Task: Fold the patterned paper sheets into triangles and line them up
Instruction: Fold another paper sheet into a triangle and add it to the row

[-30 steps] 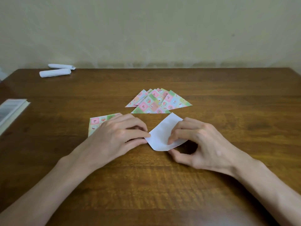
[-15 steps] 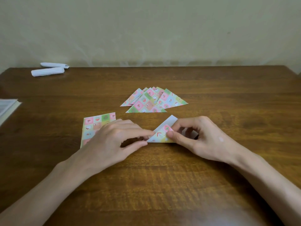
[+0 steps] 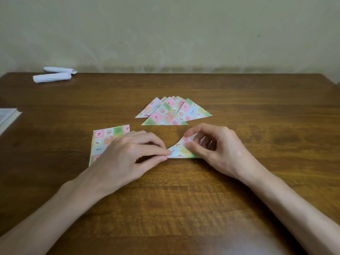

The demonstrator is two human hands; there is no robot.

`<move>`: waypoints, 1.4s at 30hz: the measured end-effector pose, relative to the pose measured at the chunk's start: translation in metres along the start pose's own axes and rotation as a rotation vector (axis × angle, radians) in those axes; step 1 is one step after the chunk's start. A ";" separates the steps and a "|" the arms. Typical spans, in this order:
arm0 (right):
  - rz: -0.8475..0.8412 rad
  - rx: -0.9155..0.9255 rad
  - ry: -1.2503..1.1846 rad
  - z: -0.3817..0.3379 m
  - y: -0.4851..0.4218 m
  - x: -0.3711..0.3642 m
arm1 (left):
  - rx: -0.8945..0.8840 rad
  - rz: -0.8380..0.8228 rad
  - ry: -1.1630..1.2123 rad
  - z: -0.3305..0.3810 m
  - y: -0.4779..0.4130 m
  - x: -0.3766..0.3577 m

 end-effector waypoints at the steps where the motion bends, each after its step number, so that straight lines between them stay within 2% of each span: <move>1: 0.010 -0.001 0.010 0.001 0.000 0.001 | -0.017 -0.005 -0.016 0.001 0.000 -0.001; 5: 0.070 -0.005 0.025 0.005 -0.002 0.006 | -0.047 -0.007 -0.039 0.001 0.002 -0.004; 20: 0.070 0.009 0.111 0.004 -0.002 0.002 | -0.058 -0.043 -0.115 0.005 0.001 -0.005; 32: 0.010 0.185 0.196 -0.016 0.012 -0.003 | -0.055 -0.052 -0.126 0.004 0.001 -0.006; 39: 0.065 0.220 0.345 -0.015 0.020 -0.005 | -0.095 -0.059 -0.171 0.009 0.001 -0.006; 42: 0.056 0.238 0.333 -0.014 0.020 -0.005 | -0.103 -0.054 -0.170 0.009 0.000 -0.005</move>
Point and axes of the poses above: each hand's wrist, its own y-axis away from the middle knuckle, its own x-axis out of the back of the hand, z = x × y, the point moved 10 cm from there along -y, towards the middle knuckle, and after that the axes turned 5 degrees about -x, right-handed, at the moved point
